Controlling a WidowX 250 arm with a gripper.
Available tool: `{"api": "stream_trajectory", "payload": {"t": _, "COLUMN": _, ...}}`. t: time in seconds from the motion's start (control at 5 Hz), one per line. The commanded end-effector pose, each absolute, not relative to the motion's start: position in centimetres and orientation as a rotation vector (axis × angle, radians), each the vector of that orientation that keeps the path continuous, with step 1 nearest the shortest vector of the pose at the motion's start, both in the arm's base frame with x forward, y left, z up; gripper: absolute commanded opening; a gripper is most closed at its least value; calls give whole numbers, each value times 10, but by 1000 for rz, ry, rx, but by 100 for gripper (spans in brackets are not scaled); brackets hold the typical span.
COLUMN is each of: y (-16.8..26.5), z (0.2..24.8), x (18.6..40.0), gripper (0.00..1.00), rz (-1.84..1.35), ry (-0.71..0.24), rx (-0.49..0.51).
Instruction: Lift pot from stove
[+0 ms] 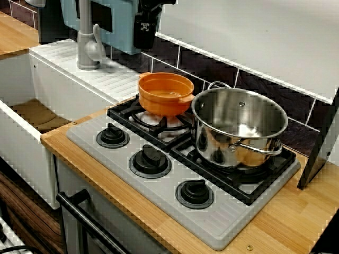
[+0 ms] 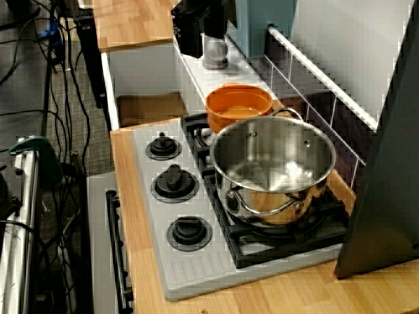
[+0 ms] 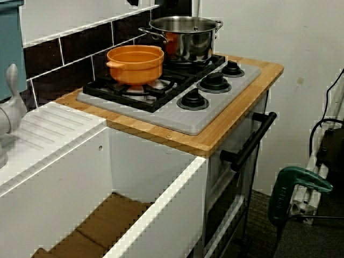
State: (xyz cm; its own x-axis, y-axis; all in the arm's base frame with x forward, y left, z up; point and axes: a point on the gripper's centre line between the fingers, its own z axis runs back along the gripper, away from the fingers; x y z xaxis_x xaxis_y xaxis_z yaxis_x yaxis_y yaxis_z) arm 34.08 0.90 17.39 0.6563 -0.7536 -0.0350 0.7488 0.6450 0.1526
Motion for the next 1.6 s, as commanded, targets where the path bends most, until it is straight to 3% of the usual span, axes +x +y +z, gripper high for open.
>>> {"api": "stream_trajectory", "payload": {"t": 0.0, "y": -26, "z": 175, "x": 315, "gripper": 100, "rz": -1013, "ry": -79, "rx": 170}}
{"api": "stream_trajectory", "payload": {"t": 0.4, "y": -30, "z": 154, "x": 322, "gripper": 100, "rz": -1108, "ry": -121, "rx": 191}}
{"api": "stream_trajectory", "payload": {"t": 1.0, "y": -6, "z": 146, "x": 340, "gripper": 100, "rz": -1112, "ry": -136, "rx": 146}}
{"api": "stream_trajectory", "payload": {"t": 1.4, "y": 2, "z": 112, "x": 352, "gripper": 100, "rz": -1081, "ry": -88, "rx": 73}}
